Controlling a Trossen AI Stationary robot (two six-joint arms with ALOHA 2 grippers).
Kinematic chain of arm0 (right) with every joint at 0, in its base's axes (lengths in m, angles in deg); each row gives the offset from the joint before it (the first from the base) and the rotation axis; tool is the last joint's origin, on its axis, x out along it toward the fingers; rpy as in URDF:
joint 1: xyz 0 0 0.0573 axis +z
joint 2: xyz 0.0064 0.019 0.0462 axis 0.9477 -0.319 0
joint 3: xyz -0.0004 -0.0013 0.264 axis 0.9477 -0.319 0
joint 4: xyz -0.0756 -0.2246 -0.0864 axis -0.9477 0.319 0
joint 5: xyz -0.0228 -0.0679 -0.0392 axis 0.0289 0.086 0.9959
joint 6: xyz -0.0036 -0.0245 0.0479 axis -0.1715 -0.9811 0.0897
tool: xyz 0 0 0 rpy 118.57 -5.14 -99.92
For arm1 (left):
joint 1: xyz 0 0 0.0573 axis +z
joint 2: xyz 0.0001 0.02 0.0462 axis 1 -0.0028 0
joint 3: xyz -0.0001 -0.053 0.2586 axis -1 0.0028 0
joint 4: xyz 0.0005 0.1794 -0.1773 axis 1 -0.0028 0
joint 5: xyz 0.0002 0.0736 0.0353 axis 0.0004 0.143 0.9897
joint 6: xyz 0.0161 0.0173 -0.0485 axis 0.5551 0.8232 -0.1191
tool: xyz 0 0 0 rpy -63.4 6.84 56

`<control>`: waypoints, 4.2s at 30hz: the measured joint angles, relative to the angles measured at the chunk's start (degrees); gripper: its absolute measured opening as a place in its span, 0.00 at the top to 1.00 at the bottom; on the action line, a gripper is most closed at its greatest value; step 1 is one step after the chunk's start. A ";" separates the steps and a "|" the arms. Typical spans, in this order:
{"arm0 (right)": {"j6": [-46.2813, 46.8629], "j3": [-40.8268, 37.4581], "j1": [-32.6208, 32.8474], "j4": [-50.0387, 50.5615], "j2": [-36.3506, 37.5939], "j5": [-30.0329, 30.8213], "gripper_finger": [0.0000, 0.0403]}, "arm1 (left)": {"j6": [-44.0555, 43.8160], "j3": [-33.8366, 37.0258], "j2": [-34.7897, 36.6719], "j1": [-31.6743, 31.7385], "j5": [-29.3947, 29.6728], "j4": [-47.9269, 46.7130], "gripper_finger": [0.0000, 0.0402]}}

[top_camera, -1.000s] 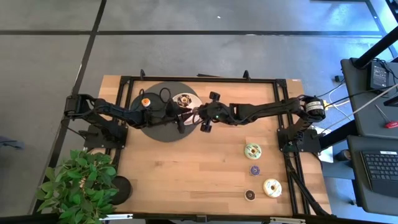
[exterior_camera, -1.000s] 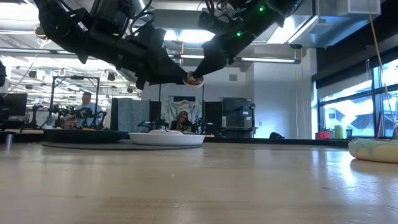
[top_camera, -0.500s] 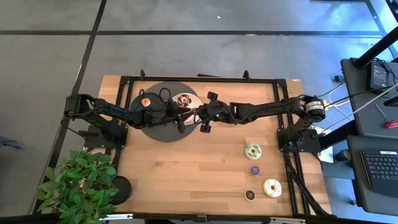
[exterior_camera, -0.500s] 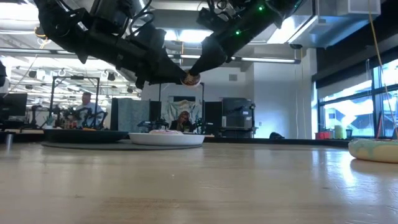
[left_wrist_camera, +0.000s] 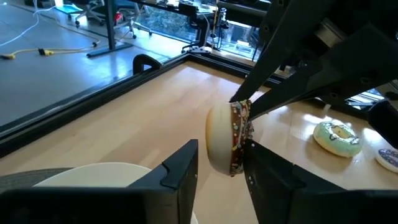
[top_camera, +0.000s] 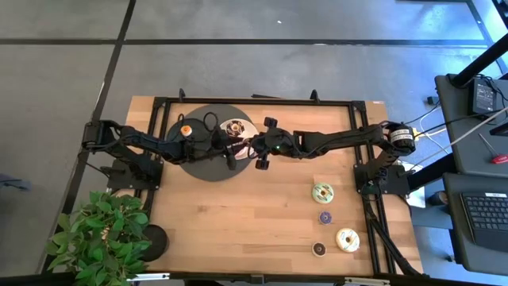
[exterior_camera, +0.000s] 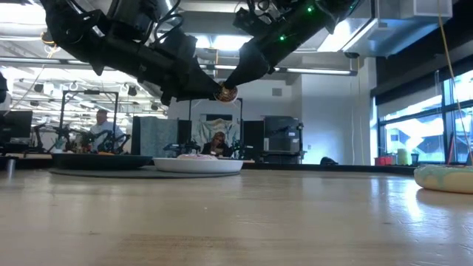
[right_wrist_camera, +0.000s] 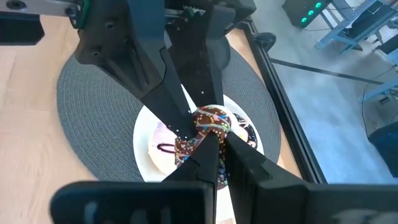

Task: Pick & Place donuts
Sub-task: Put the small brown donut on the black plate

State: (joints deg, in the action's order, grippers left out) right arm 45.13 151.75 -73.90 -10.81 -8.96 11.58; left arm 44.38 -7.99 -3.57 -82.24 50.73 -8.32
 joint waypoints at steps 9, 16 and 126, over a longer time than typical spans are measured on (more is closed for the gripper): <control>0.00 0.00 0.00 -0.09 0.00 0.02 0.94 | -0.24 0.00 0.00 -0.02 1.20 0.02 0.72; 0.01 0.00 0.00 -0.09 0.00 0.05 0.94 | 0.08 0.00 0.00 -0.02 1.15 0.35 0.84; 9.22 -2.43 -4.90 24.50 12.92 -0.87 0.59 | -26.84 12.17 33.86 31.58 -6.27 -61.02 0.71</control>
State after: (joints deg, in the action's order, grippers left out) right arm 54.36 149.33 -78.79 13.69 3.96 10.70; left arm 17.53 4.18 30.29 -50.66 44.46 -69.34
